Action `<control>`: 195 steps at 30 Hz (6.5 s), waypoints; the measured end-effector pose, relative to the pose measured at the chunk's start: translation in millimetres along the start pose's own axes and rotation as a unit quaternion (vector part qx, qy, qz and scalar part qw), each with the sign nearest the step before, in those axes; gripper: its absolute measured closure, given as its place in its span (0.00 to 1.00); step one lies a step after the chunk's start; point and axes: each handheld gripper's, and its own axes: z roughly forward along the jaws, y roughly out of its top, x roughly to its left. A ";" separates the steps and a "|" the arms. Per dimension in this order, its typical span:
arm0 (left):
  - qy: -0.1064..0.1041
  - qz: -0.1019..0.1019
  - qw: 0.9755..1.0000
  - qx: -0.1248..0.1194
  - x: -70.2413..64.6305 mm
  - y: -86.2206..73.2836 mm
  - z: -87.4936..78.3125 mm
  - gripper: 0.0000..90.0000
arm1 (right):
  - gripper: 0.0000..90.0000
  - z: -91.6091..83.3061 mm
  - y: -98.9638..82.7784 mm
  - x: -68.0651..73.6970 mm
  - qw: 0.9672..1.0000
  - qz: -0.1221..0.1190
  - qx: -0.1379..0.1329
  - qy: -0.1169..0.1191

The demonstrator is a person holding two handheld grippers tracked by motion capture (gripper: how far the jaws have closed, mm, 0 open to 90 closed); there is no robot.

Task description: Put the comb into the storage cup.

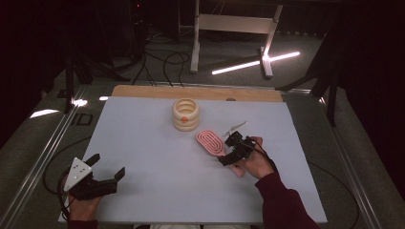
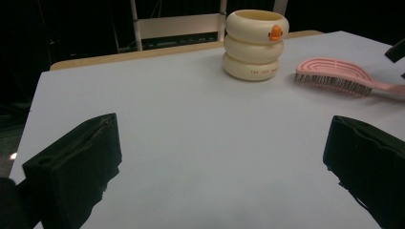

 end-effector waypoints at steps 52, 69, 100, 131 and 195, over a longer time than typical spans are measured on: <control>0.000 -0.003 1.000 0.010 0.9 -1.3 2.1 0.00 | 0.73 36.6 15.2 -0.8 0.994 -0.009 0.103 0.025; 0.002 -0.005 1.000 0.015 1.3 -1.7 2.9 0.00 | 0.77 33.6 10.7 2.2 0.995 -0.034 0.096 0.016; 0.003 -0.014 0.999 0.031 -3.1 -0.7 7.4 0.00 | 0.78 13.0 7.8 14.4 0.999 -0.039 0.024 0.013; -0.033 -0.004 0.998 0.056 -13.4 46.2 29.0 0.00 | 0.78 -12.1 10.4 16.6 0.999 -0.028 -0.046 -0.004; -0.120 -0.024 0.988 0.094 -83.0 108.7 128.0 0.00 | 0.78 -10.6 31.5 67.6 0.984 -0.050 -0.172 -0.002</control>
